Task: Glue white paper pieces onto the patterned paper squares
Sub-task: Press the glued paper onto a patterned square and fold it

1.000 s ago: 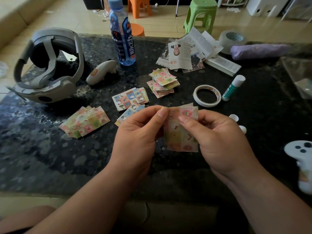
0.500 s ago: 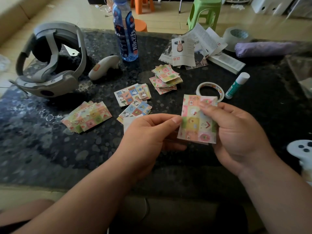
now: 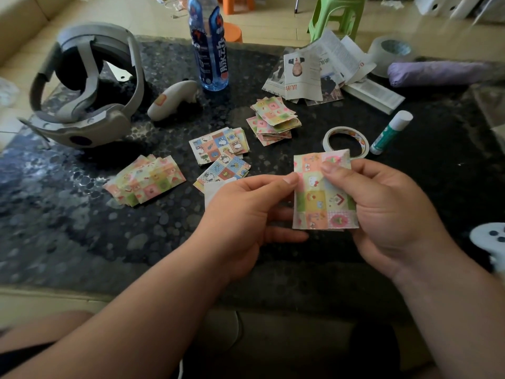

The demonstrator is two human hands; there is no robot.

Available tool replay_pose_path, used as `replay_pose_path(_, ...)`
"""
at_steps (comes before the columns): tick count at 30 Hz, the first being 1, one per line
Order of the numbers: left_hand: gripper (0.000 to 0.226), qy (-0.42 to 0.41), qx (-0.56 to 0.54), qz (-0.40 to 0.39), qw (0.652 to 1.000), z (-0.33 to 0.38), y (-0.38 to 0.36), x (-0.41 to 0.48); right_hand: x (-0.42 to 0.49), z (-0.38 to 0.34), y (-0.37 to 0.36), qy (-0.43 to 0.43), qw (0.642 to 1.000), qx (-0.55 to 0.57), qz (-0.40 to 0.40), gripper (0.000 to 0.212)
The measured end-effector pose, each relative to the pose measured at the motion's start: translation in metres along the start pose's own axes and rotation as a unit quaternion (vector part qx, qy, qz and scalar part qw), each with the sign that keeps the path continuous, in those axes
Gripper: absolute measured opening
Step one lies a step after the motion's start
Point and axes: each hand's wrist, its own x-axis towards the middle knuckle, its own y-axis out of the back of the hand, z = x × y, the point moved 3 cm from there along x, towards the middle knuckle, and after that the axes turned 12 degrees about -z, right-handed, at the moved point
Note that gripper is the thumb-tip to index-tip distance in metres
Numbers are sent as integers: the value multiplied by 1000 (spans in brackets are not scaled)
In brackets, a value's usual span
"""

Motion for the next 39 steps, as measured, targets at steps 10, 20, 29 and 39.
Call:
replay_pose_path(10,12,-37,62,61,996,-2,6,2,-1,1,1,-5,999,-29,-19,26)
replay_pose_path(20,19,-39,35,65,997,2,4,-1,-3,9,-4,-18,996,-58,-67,19)
replay_pose_path(29,8,1,41,5,999,0,5,-2,-1,6,3,3,997,-43,-58,18)
replay_pose_path(39,15,33,12,-17,999,-2,0,-4,1,5,7,25,997,-58,-53,20)
